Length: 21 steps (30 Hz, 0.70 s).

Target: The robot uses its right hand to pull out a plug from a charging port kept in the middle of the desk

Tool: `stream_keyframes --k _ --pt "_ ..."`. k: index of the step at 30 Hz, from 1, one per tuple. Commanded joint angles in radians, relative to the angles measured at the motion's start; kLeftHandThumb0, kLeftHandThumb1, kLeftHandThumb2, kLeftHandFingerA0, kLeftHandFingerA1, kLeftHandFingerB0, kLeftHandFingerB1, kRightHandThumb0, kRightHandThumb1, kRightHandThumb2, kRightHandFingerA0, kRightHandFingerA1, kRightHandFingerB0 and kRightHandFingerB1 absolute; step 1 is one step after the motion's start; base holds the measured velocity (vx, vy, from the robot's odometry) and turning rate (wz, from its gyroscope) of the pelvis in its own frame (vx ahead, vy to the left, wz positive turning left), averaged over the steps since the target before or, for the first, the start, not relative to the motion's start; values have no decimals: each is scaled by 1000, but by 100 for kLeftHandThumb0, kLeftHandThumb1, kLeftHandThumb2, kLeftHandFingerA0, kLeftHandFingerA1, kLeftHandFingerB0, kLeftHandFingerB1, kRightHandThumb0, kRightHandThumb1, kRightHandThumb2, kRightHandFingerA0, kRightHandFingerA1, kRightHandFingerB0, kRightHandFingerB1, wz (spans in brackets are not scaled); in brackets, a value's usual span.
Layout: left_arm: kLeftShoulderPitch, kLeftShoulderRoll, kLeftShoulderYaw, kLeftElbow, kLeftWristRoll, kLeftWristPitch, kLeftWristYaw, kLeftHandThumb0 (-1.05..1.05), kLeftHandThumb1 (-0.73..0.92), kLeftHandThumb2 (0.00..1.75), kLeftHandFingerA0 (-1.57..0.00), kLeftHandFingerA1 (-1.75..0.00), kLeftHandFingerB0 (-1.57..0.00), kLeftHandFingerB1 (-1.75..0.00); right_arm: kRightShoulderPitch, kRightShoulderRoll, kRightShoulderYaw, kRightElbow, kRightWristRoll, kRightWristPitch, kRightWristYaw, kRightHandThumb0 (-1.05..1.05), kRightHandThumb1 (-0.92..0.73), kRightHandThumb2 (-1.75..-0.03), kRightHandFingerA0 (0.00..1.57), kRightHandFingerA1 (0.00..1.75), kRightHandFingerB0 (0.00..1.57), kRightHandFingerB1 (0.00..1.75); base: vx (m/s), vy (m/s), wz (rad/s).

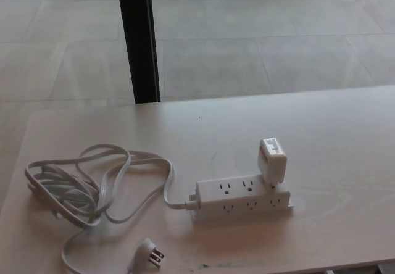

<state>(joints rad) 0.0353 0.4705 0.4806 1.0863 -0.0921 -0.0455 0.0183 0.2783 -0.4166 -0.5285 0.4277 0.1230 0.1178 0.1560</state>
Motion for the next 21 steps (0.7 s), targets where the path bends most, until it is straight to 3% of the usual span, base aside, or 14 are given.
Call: stream_keyframes --k 1,3,4,5,8,9,10,11,12,14,15,16,17,21 --pt "-2 12 19 4 -40 -21 13 -56 54 57 -79 -57 -75 -45 -106 -67 -73 10 83 114 -10 -80 -40 -54 92 70 56 62 0 0 0" --pt "-6 13 13 11 -32 -24 25 -56 54 57 -80 -57 -72 -44 -159 -105 -77 -24 78 150 -8 -82 -30 -78 95 82 49 68 0 0 0" --pt "-7 13 12 12 -33 -24 26 -56 54 57 -80 -57 -72 -44 -173 -116 -76 -54 76 175 -11 -82 -30 -78 95 82 49 68 0 0 0" --pt "-4 17 9 16 -29 -25 25 -59 54 58 -78 -53 -68 -42 -222 -140 -65 -62 59 197 -31 -75 -47 -55 111 108 44 59 0 0 0" --pt "-4 17 10 20 -31 -28 21 -59 54 58 -77 -54 -68 -42 -289 -167 -60 -61 59 215 -26 -72 -48 -55 120 121 42 55 0 0 0" --pt "-4 18 9 19 -32 -27 21 -59 55 58 -77 -53 -67 -42 -372 -200 -60 -66 90 293 -10 -69 -50 -56 93 90 44 48 0 0 0" --pt "-2 15 13 16 -35 -33 22 -57 54 57 -78 -55 -70 -43 -411 -216 -54 -65 100 315 4 -69 -51 -56 99 77 42 47 0 0 0" --pt "-4 16 12 20 -34 -31 24 -57 54 57 -80 -58 -72 -43 -473 -232 -7 -55 56 279 1 -71 -44 -82 94 75 37 49 0 0 0" --pt "-2 13 17 20 -41 -28 19 -56 54 57 -80 -57 -71 -44 -519 -240 27 -51 31 250 5 -62 -53 -57 97 73 40 36 0 0 0" --pt "-4 13 19 24 -43 -30 15 -56 54 57 -82 -61 -73 -44 -557 -234 48 -58 28 244 3 -66 -43 -81 82 75 31 48 0 0 0" --pt "-3 13 16 19 -40 -27 17 -56 54 57 -82 -61 -73 -44 -579 -233 64 -56 18 235 -3 -54 -54 -56 82 72 35 34 0 0 0" --pt "-3 14 9 17 -33 -24 21 -58 56 58 -82 -57 -71 -43 -613 -227 93 -62 2 223 -10 -61 -40 -78 82 84 27 46 0 0 0" --pt "-1 17 -1 18 -22 -26 22 -58 56 58 -81 -57 -71 -43 -659 -219 137 -77 -21 209 -18 -56 -53 -56 80 81 34 34 0 0 0" --pt "-3 14 9 24 -37 -34 16 -56 55 58 -79 -53 -70 -43 -745 -207 229 -83 -52 183 -5 -64 -52 -56 81 69 36 33 0 0 0"
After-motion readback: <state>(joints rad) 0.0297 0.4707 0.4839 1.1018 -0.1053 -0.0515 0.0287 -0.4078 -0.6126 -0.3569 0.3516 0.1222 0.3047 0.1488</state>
